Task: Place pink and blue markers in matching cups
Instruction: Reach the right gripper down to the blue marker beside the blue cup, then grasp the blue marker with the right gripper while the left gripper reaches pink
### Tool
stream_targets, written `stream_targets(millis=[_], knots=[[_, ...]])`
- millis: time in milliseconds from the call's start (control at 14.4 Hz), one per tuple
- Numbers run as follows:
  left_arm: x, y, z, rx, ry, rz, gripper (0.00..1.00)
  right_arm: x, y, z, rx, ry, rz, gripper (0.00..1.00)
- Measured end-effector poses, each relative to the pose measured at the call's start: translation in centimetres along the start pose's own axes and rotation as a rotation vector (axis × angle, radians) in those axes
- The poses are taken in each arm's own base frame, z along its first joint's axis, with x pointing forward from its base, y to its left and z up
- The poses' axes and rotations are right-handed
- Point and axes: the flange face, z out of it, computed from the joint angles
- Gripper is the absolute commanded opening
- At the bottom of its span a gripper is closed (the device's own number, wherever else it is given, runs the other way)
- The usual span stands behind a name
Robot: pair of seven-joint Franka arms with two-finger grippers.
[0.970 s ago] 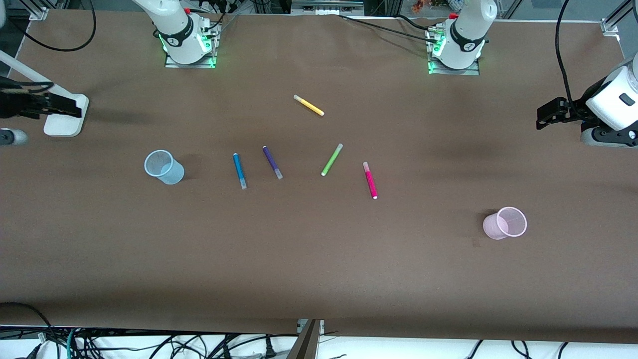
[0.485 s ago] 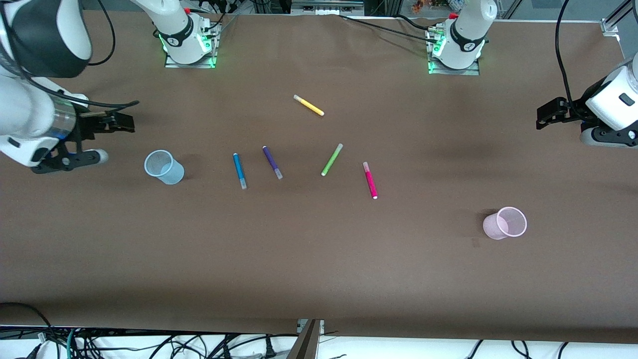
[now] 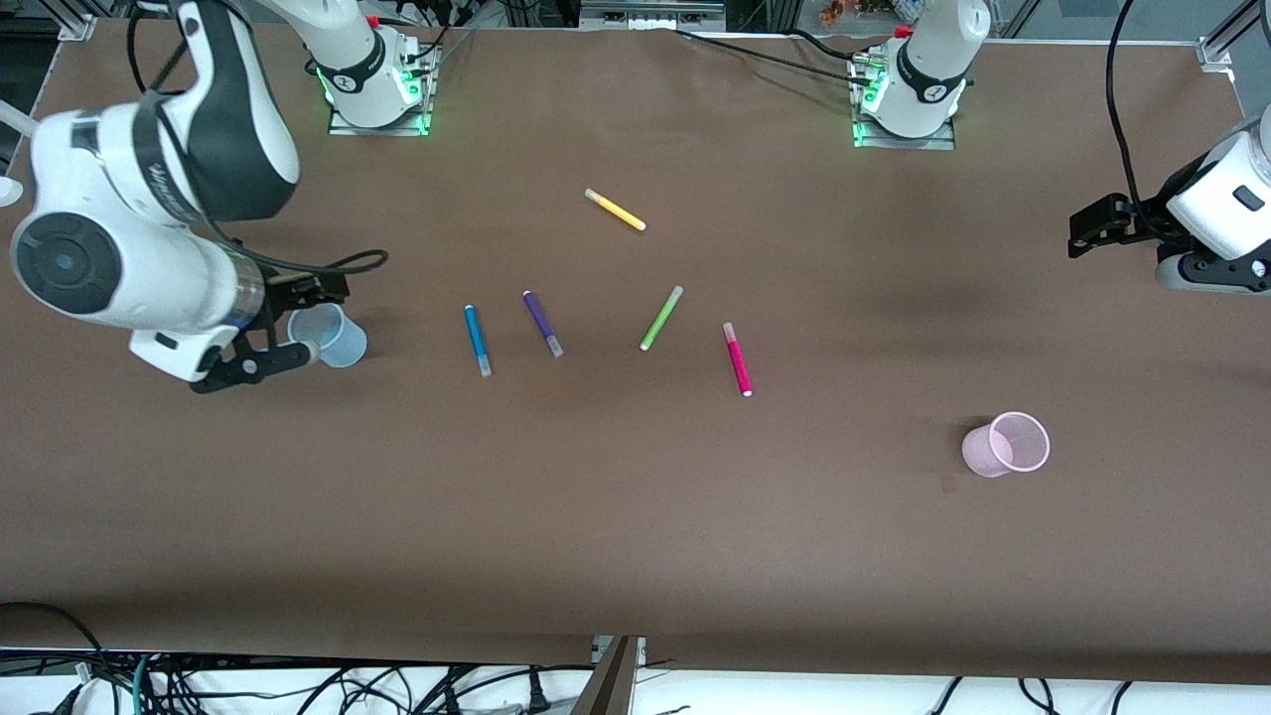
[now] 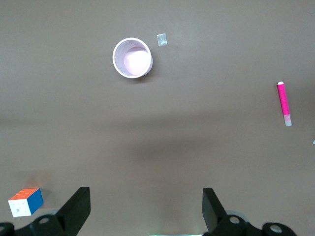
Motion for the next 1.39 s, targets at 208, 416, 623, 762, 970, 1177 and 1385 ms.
stream_targets(millis=[208,416,623,762,970,1177,1385], knots=[[0.0,0.0,0.0,0.0,0.0,0.0,1.0,1.2,-2.1,1.0,-0.011,0.01,-0.006,1.0],[0.0,0.0,0.0,0.0,0.0,0.0,1.0,2.1,-4.0,2.3,-0.021,0.002,-0.014,1.0],[0.0,0.0,0.0,0.0,0.0,0.0,1.0,3.3,-5.7,4.5,-0.032,0.016,-0.033,1.0],[0.0,0.0,0.0,0.0,0.0,0.0,1.0,4.2,-6.9,6.9,-0.036,0.019,-0.048,1.0],[0.0,0.0,0.0,0.0,0.0,0.0,1.0,5.7,-9.7,10.9,-0.035,0.019,-0.078,1.0],[0.0,0.6,0.4,-0.001,-0.024,0.011,1.0,6.8,-11.2,14.3,-0.046,0.035,-0.07,1.0],[0.7,3.0,2.5,-0.004,-0.094,0.055,1.0,7.4,-11.6,17.1,-0.025,0.035,-0.045,1.0]])
